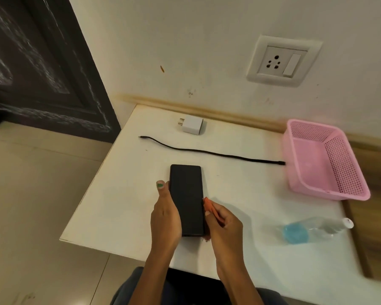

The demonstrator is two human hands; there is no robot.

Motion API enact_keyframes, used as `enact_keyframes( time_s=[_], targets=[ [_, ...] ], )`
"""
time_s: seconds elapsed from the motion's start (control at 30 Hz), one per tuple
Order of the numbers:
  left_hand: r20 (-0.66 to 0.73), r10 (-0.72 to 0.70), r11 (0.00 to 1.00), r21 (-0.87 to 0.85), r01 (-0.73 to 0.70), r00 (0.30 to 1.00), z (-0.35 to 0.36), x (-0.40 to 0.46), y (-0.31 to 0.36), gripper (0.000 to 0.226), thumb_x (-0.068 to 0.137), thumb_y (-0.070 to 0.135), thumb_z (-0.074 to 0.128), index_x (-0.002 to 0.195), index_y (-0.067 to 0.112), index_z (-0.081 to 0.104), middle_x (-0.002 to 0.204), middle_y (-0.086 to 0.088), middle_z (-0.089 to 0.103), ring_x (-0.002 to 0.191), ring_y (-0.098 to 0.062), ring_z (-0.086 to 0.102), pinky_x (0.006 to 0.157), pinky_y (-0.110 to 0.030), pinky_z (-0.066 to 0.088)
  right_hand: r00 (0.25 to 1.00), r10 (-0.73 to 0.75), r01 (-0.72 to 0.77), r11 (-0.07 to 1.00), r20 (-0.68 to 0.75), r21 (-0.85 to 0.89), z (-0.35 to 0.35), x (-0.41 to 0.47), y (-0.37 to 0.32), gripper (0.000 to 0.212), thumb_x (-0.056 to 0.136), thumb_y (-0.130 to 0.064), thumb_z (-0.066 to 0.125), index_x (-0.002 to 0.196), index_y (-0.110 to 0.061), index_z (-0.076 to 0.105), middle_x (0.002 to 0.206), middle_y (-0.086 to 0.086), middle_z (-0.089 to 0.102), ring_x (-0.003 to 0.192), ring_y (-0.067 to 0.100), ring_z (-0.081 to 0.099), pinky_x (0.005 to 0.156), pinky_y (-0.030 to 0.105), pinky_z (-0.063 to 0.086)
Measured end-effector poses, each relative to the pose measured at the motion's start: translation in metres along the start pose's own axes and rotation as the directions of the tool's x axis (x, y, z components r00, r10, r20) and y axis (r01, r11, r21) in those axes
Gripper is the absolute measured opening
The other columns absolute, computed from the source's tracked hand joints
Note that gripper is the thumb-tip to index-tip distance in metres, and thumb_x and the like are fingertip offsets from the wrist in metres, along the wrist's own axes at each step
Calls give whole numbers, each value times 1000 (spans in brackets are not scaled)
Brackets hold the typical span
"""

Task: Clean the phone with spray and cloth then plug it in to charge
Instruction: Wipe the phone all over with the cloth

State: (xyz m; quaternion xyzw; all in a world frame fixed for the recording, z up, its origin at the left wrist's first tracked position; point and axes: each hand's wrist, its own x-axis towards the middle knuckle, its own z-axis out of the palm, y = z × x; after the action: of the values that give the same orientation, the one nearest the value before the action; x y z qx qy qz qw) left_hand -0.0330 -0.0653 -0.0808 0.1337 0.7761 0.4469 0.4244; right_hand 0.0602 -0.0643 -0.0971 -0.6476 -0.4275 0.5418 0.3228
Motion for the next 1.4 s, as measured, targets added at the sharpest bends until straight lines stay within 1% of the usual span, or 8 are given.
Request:
enact_keyframes(
  time_s=[0.27,0.4,0.5,0.63,0.87,0.97,1.17,1.4],
  targets=[
    [-67,71,997,30,-69,995,1,-3,2,66,95,54,10,132,16,49,134,-6,49,108,-17,45,106,-40,30,996,-80,87,987,49,-138,0,0,6,24,91,-19,55,98,-41,56,91,-29,55,91,2,58,93,24,46],
    [-102,74,996,-41,-78,992,1,-7,5,55,85,65,6,86,36,53,89,-5,61,73,-15,54,94,-46,44,991,-116,126,974,61,-186,-2,1,7,25,91,-19,55,112,-32,61,97,-27,55,88,-3,55,87,10,40],
    [-130,63,994,-75,-73,989,-2,-6,4,86,74,72,5,126,27,57,97,-28,63,86,-42,61,92,-53,46,989,-126,139,971,75,-195,-1,0,5,27,91,-20,54,116,-26,62,103,-20,57,85,-5,53,87,7,39],
    [-139,77,993,-75,-88,987,-4,-3,4,88,74,70,5,134,24,52,64,-4,55,52,-12,45,71,-41,50,988,-143,153,969,64,-194,0,0,5,25,91,-21,54,114,-27,62,98,-23,56,78,-9,52,81,-2,35],
    [-207,69,986,-137,-98,976,-2,-5,8,42,97,52,14,66,35,38,64,16,46,60,-8,50,56,-15,38,988,-137,147,973,71,-177,-2,1,2,22,91,-27,53,111,-29,61,90,-25,55,81,-3,55,71,-1,39],
    [-214,98,981,-146,-131,972,-2,-6,8,40,99,48,17,69,35,40,64,19,40,57,1,42,47,-2,32,990,-120,128,984,74,-122,-6,0,-2,15,91,-25,54,103,-34,58,86,-25,57,80,-3,57,64,-3,42],
    [-311,479,862,-10,-507,821,6,-1,-10,22,98,30,45,116,29,57,101,31,52,102,-2,56,84,-20,45,998,-34,29,995,47,97,-22,7,-6,17,89,-24,57,105,-24,62,104,-3,67,93,9,63,79,16,50],
    [41,612,781,-189,-595,790,24,-21,-6,34,83,35,58,118,35,55,116,10,59,104,0,59,78,-14,51,987,-78,-13,827,138,562,-42,5,-25,37,76,-16,61,113,-10,64,108,5,71,102,26,66,88,37,53]
  ],
)
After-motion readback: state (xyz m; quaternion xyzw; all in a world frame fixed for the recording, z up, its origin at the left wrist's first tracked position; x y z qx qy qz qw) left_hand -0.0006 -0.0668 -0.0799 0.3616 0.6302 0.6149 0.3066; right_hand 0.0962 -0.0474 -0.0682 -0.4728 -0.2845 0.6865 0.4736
